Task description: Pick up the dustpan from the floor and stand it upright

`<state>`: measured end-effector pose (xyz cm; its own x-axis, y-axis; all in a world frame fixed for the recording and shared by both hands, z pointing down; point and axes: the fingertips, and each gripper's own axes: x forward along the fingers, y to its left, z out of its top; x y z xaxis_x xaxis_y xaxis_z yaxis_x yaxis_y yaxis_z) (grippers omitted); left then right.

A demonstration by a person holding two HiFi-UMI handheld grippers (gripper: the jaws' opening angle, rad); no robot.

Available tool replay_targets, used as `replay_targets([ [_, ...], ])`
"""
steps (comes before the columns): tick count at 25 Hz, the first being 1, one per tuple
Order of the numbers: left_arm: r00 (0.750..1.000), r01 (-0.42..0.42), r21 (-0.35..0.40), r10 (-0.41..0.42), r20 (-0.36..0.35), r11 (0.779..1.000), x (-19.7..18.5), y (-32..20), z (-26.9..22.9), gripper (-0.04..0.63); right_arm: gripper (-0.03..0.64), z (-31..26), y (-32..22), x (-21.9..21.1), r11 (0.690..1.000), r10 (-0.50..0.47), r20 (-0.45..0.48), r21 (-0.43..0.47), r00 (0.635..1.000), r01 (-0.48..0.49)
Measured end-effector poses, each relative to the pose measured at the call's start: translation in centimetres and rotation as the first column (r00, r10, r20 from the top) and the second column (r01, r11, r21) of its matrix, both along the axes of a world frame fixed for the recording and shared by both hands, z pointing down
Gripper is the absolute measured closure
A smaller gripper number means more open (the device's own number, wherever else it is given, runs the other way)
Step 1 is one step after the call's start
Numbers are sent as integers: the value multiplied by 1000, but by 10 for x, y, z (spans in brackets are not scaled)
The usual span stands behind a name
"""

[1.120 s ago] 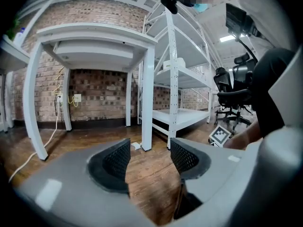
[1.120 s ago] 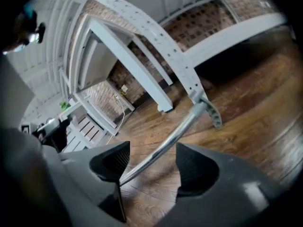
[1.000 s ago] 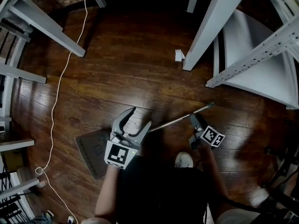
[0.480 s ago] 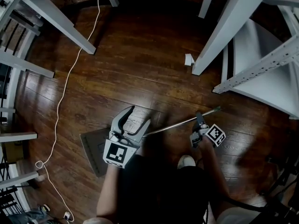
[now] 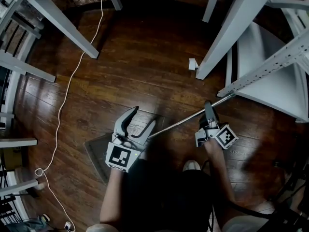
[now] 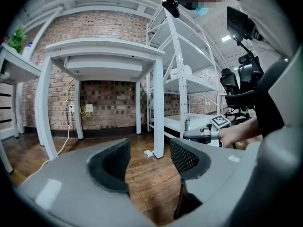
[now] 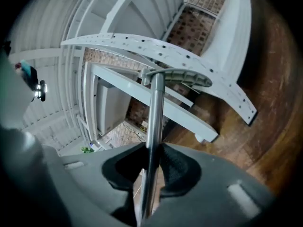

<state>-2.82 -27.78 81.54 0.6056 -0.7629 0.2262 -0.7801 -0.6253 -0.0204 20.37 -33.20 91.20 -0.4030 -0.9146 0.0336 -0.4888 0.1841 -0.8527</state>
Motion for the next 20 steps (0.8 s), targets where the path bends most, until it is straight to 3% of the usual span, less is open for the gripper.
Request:
replay_targets([
  [5,1000,18,43,-18,-1,999,-12,4,-13,314,543,-70,-14,-14,990,-10,-141,135,990,29],
  [9,999,39,64,-37,-37,997,-18,10,-32,314,543,-131,-22,-33,964,-22,-199,256,980,74],
  [15,995,73,89,-66,-75,993,-28,14,-55,314,543,-214,-35,-51,904,-5,-316,405,949,139],
  [20,991,98,103,-88,-99,990,-40,17,-67,316,541,-274,-31,-82,828,15,-442,508,897,237],
])
